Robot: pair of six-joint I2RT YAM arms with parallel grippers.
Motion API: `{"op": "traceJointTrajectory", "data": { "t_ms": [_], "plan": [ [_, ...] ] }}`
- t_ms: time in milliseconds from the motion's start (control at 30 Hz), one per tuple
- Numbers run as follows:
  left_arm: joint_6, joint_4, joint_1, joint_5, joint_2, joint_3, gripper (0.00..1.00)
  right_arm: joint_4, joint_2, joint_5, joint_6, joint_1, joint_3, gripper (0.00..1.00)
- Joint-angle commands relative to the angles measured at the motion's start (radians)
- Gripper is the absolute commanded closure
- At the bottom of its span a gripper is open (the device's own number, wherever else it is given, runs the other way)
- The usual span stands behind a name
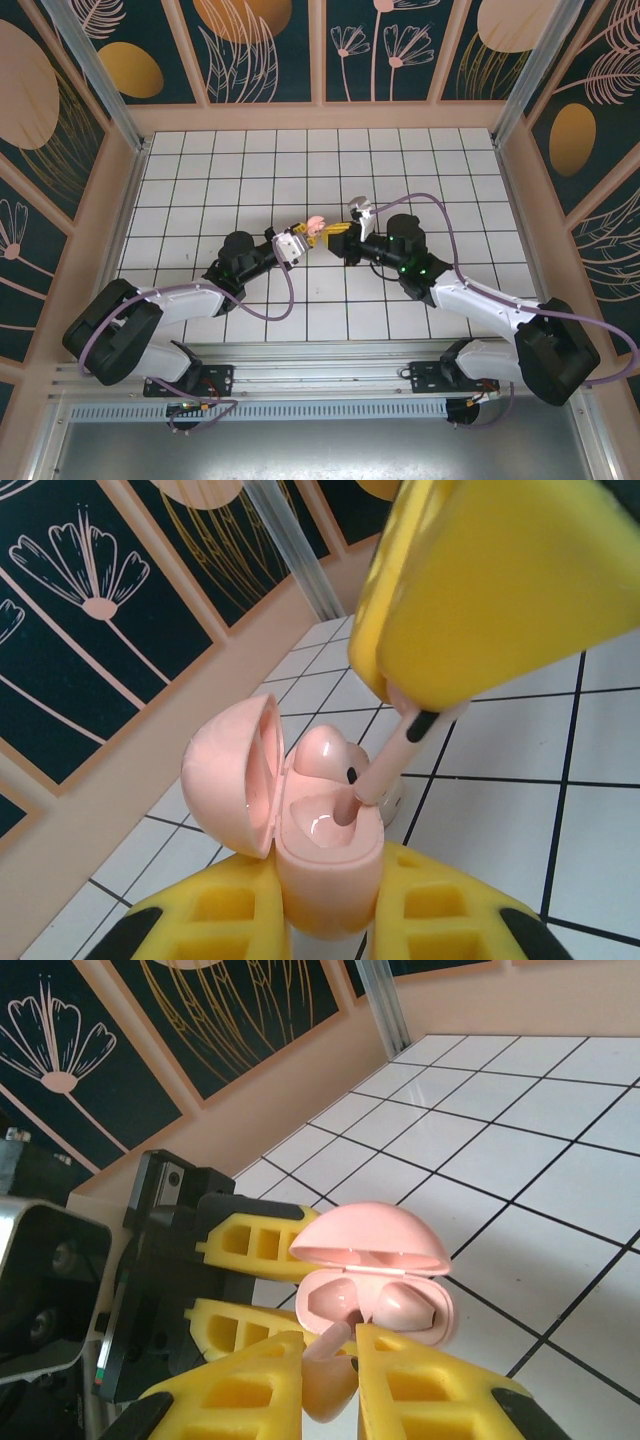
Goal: Insert wireless bluetooth earbuds into charging case
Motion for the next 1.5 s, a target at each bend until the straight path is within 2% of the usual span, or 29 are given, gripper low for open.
{"op": "traceJointTrajectory", "data": {
  "t_ms": [0, 767, 1000, 1467],
  "plan": [
    [0.044, -0.003, -0.007, 0.020, -0.026, 0.000, 0.87, -0.025, 0.012, 0.029, 0.019, 0.008, 0.045, 0.83],
    [0.156, -0.069, -0.027, -0.020, -0.064, -0.002, 0.87, -0.206, 0.064, 0.066, 0.043, 0.016, 0.125, 0.84],
    [0.159, -0.063, -0.028, -0.008, -0.067, -0.003, 0.87, -0.292, 0.074, 0.083, -0.036, 0.024, 0.169, 0.83],
    [0.120, -0.052, -0.029, 0.071, -0.093, -0.006, 0.87, -0.449, 0.109, 0.050, -0.331, 0.027, 0.268, 0.82]
  ]
}}
